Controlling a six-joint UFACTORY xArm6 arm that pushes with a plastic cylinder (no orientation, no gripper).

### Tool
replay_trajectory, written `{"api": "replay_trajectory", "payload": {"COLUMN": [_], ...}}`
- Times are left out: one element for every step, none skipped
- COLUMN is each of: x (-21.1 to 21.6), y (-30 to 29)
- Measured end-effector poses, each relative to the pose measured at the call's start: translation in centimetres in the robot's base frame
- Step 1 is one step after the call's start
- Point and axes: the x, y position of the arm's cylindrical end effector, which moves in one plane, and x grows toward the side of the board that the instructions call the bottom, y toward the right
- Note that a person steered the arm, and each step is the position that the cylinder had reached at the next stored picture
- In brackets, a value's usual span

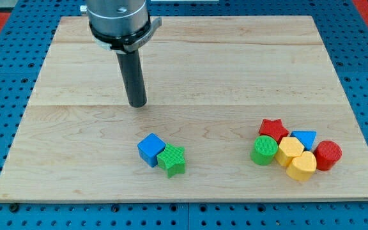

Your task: Slide your arm to the group of blocks

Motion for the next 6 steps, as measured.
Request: {"api": "replay_trajectory", "payload": {"x": [-0.7, -0.7, -2.5, -4.0, -4.1, 2.5], "y": [0.8, 0.8, 3.5, 12.3, 21.3, 27.9]}}
